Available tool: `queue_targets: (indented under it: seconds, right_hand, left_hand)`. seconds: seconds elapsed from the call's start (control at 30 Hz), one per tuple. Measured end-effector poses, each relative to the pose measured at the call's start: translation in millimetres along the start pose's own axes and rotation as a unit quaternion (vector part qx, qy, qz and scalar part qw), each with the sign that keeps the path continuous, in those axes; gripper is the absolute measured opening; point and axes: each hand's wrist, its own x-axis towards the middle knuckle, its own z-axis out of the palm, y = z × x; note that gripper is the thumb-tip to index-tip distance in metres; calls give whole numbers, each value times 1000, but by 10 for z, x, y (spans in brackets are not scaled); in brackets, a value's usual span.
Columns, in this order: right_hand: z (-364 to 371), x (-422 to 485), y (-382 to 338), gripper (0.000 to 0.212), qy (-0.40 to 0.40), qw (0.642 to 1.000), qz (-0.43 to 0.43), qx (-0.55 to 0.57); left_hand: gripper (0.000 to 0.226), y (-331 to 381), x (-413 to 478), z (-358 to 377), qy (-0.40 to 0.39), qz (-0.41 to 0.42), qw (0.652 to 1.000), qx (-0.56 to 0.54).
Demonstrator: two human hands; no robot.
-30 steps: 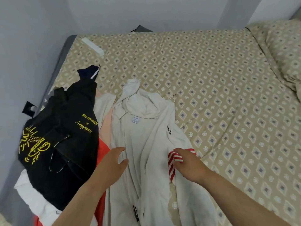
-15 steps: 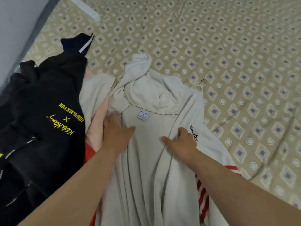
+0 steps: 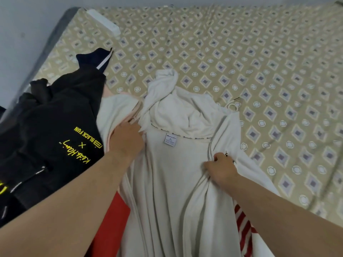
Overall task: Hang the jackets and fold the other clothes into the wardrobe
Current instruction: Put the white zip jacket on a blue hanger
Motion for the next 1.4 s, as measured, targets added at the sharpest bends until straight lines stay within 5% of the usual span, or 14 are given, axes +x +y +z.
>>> queue_targets:
  seconds: [0.17, 0.27, 0.37, 0.47, 0.6, 0.67, 0.77, 0.87, 1.1, 1.23, 1.33, 1.4]
  right_hand:
    - [-259, -470, 22, 4, -22, 982, -37, 183]
    - [-392, -969, -91, 24, 2, 971, -92, 221]
    - [-459, -1551, -190, 51, -39, 970, -149, 186]
    - [-462, -2075, -199, 57, -96, 959, -249, 93]
    - [-690, -2733, -133, 39, -106, 950, -287, 68]
    - [-896, -3111, -156, 52, -153, 948, -277, 44]
    - [-1247, -3546, -35, 47, -99, 960, -252, 78]
    - [-1628, -3844, 14, 41, 0, 957, -222, 189]
    - [-2317, -4866, 262, 91, -90, 974, -183, 102]
    - [-2379, -5345, 646, 24, 8, 977, -181, 111]
    - [-2633, -5781, 1000, 19, -50, 959, -235, 150]
    - [-2964, -6141, 1206, 23, 1, 963, -223, 151]
  left_hand:
    - [24, 416, -303, -263, 10, -61, 943, -326]
    - [20, 678, -724, -347, -103, -177, 822, -531]
    - [43, 885, -1213, -456, -227, -275, 675, -646]
    - [52, 1038, -1601, -592, -275, -279, 613, -686]
    - [52, 1094, -2057, -919, -269, -251, 630, -684]
    - [45, 1096, -2248, -1162, -234, -253, 646, -681]
    - [32, 1233, -2629, -1659, -226, -199, 660, -688]
    - [19, 1462, -3120, -2144, -253, -98, 709, -651]
    - [43, 2068, -4346, -3069, -358, 62, 757, -544]
    - [52, 2375, -4930, -3404, -330, 133, 772, -527]
    - [53, 2559, -5318, -3557, -258, 195, 788, -523]
    - [61, 2709, -5592, -3643, -193, 202, 795, -538]
